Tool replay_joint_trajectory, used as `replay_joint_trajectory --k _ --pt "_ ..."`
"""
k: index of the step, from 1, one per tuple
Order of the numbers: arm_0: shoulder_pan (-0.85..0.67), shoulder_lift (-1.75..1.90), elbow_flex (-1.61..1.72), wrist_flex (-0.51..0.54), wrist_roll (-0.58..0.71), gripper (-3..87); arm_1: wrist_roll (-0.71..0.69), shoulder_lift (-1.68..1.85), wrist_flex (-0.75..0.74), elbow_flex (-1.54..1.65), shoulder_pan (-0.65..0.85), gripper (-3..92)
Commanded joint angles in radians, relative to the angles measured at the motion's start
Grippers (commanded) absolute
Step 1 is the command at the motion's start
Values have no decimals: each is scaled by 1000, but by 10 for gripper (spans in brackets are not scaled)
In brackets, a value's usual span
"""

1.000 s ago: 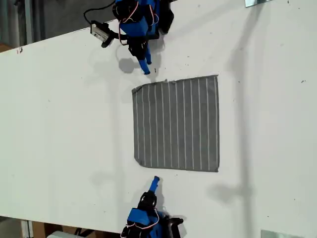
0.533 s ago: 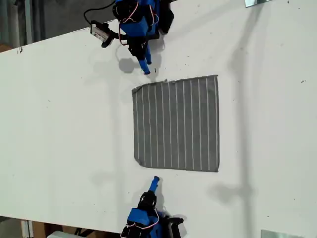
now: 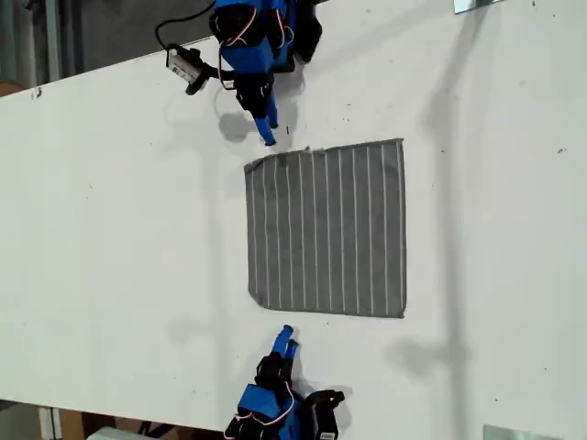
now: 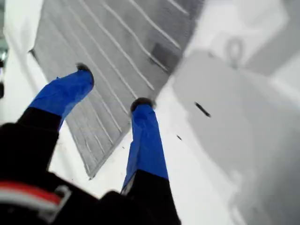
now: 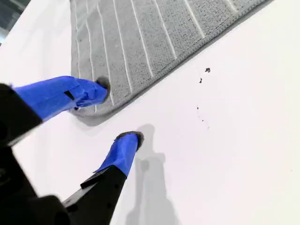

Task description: Grasp corners of a square towel and fold twice.

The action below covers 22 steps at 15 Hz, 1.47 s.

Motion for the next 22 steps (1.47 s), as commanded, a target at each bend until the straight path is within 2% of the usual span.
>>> replay_joint_trajectory --k 1,2,3,4,8,9,11,13,17,18,19,20,22 --pt "-15 6 0 -81 81 188 -140 -545 12 -477 -8 265" --pt "-20 6 0 -97 67 154 -158 -925 147 -781 -52 285" --pt "-46 6 2 -60 -15 155 -166 -1180 206 -971 -129 304" --pt "-60 6 2 -60 5 213 -141 -1331 222 -1049 -215 331" --pt "-92 6 3 -54 20 165 167 -1833 304 -1250 -611 424" --pt "-97 6 3 -46 5 159 233 -1822 321 -1269 -669 425" --pt "-107 6 3 -37 -6 162 281 -1809 305 -1299 -736 425" --pt "-107 6 3 -32 -12 177 285 -1942 278 -1391 -782 431" --pt "-103 6 5 -25 -34 184 278 -2085 112 -1431 -808 428" --pt "-103 6 5 -21 -40 181 276 -2109 78 -1436 -810 406" --pt "-121 6 3 -12 -55 180 268 -2135 40 -1437 -804 212" --pt "-129 6 3 -9 -58 132 275 -2164 17 -1453 -801 -1" --pt "-58 6 3 -6 -61 95 267 -2224 12 -1511 -787 -1"
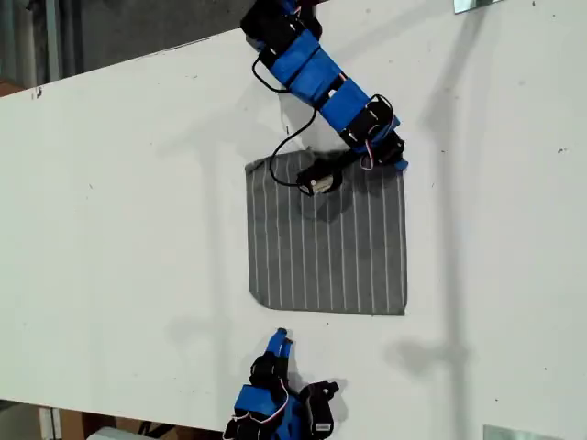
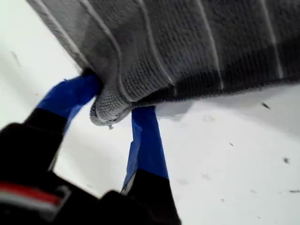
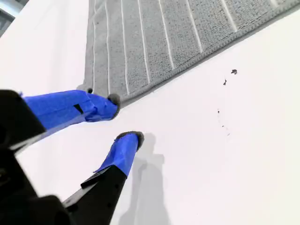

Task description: Grasp corners of a square towel and fold twice.

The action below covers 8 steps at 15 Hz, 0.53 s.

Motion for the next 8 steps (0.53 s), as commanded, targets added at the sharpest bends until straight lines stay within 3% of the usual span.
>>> replay_joint_trajectory --k 1,3,6,8 --pt "97 6 3 -3 -77 107 -14 -38 -8 -43 15 -1" --pt "163 6 -8 -153 -52 114 -34 -40 17 -75 38 -1" --pt "179 5 -173 -104 -2 81 -52 -48 23 -78 60 -1" --pt "227 -153 -314 -172 46 78 -58 -52 23 -78 75 -1"
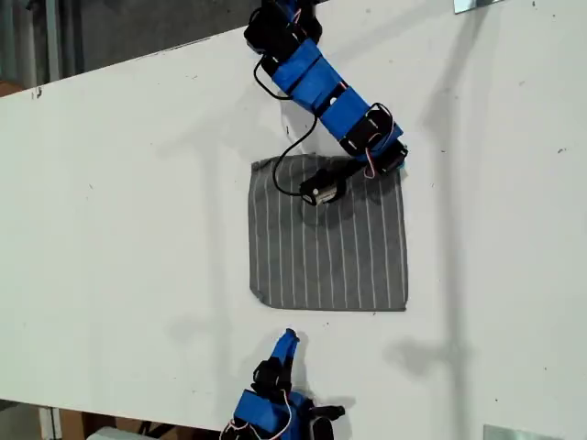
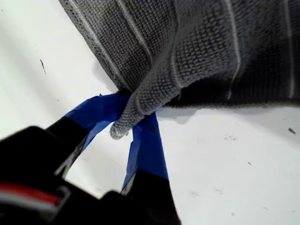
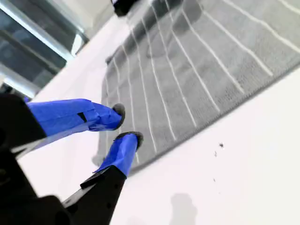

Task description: Grasp corners of a square towel and fold twice.

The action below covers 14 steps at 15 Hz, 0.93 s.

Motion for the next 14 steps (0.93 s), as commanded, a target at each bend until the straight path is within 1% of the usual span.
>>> replay_joint_trajectory --k 1,3,4,5,6,7,8,9,10,11,12,13,14 --pt "58 -342 -242 -84 32 87 -26 -6 9 -6 43 -1" --pt "123 -785 -431 -140 51 101 -35 -5 14 -14 46 -1" --pt "170 -933 -442 -184 17 106 -32 -5 15 -14 38 -1" --pt "236 -1068 -430 -242 -54 108 -26 -8 14 -14 29 -1" --pt "308 -1223 -476 -259 -137 109 -21 -15 11 -12 23 -1" --pt "376 -1417 -612 -190 -204 114 -21 -23 6 -14 23 -1" --pt "428 -1632 -821 -57 -235 130 -23 -25 6 -14 25 -1" --pt "466 -1816 -1032 60 -224 148 -23 -25 8 -14 25 -1" --pt "495 -1937 -1197 120 -190 161 -25 -25 9 -14 25 -1" --pt "520 -2005 -1302 135 -163 167 -26 -31 8 -14 25 -1" --pt "535 -2039 -1350 114 -138 170 -29 -35 5 -14 25 -1" --pt "545 -2057 -1355 64 -121 173 -32 -35 5 -14 26 -1" --pt "549 -2071 -1353 38 -112 173 -32 -37 8 -14 26 -1"
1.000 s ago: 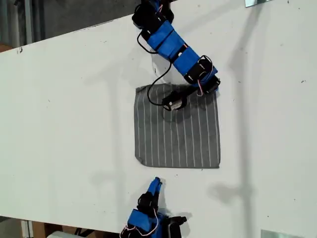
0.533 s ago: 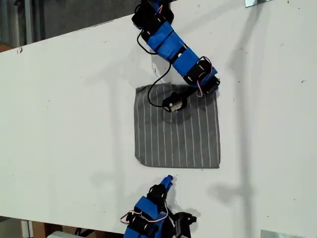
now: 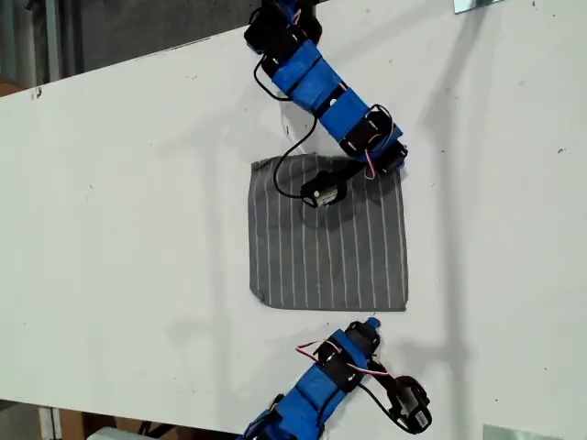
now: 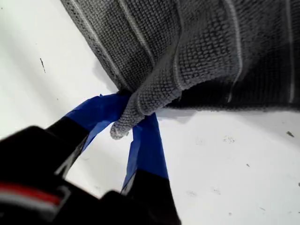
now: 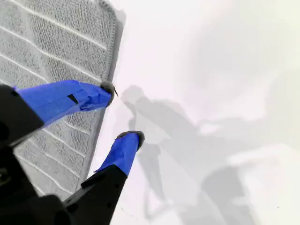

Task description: Grasp corners of a square towel and fold twice.

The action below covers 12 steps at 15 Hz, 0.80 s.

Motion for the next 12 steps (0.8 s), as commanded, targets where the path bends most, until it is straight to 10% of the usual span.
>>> replay_joint_trajectory --k 1,12 --pt "17 -2 -66 -41 23 173 -6 -18 0 -3 18 -1" --pt "-26 -388 -575 -14 321 183 -11 -31 -11 -14 18 -1"
